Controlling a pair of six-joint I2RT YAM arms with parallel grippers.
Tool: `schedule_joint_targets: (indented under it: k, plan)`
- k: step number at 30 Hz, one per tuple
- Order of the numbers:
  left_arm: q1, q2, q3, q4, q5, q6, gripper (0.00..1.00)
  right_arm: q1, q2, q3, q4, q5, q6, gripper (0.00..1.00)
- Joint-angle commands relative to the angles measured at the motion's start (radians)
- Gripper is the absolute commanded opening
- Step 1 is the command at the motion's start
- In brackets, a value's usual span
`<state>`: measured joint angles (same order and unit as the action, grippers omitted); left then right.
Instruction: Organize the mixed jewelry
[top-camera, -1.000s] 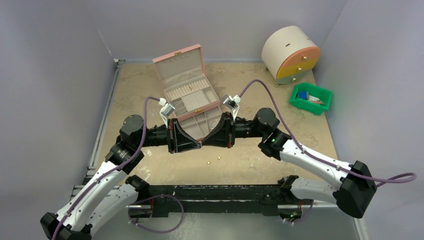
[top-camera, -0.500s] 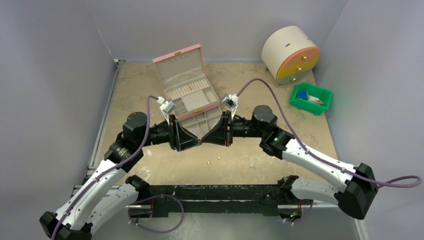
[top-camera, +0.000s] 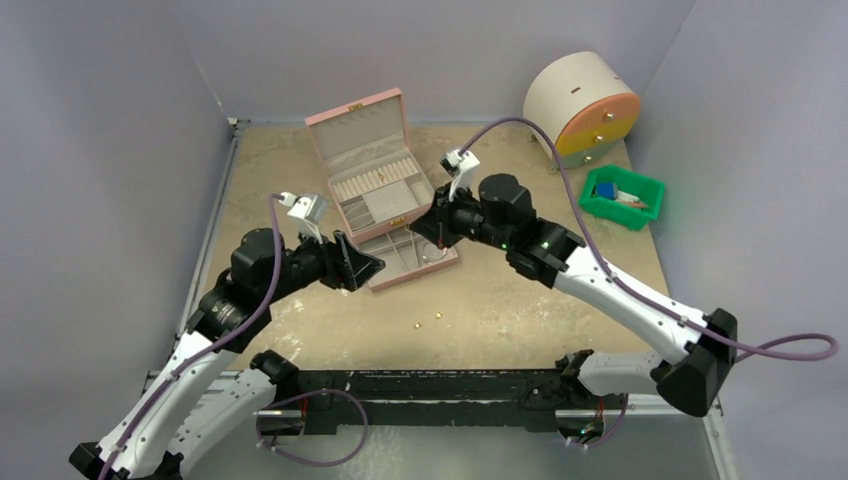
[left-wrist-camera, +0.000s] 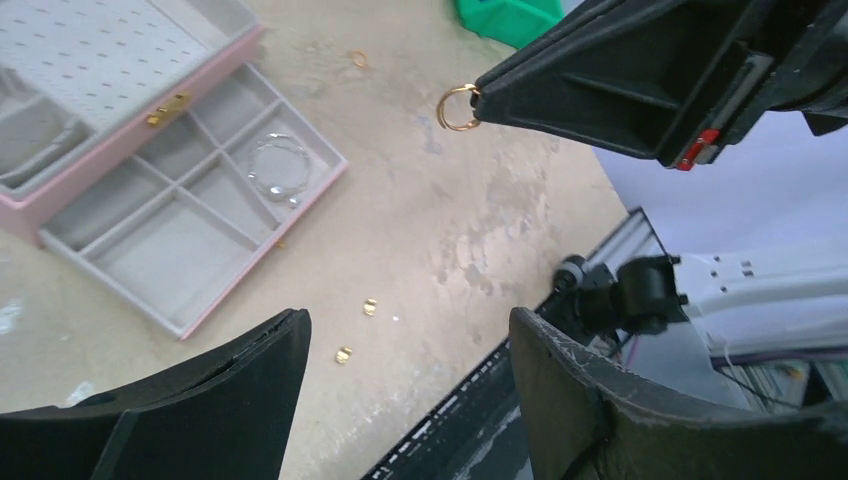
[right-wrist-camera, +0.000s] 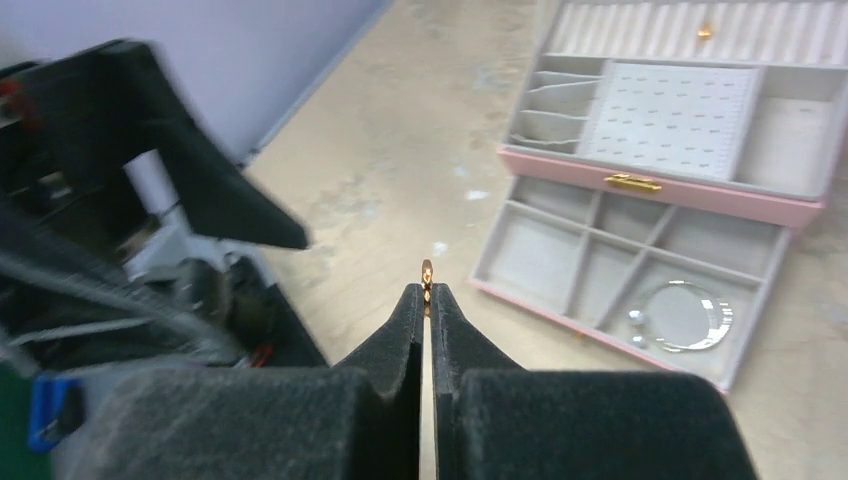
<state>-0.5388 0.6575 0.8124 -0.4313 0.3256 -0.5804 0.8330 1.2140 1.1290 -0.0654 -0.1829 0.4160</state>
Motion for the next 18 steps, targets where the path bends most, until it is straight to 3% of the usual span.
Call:
schedule_joint_targets:
  k: [1,10,18]
  plan:
    - [0.002,-0.045,0.064,-0.067,-0.182,0.048,0.72,0.003,0.109,0.127,-0.115,0.198,-0.108,0.00]
    - [0.002,-0.130,0.077,-0.179,-0.511,0.053,0.70,0.002,0.394,0.385,-0.177,0.401,-0.220,0.00]
    - [0.002,-0.143,0.062,-0.178,-0.631,0.037,0.70,-0.009,0.679,0.648,-0.191,0.440,-0.260,0.00]
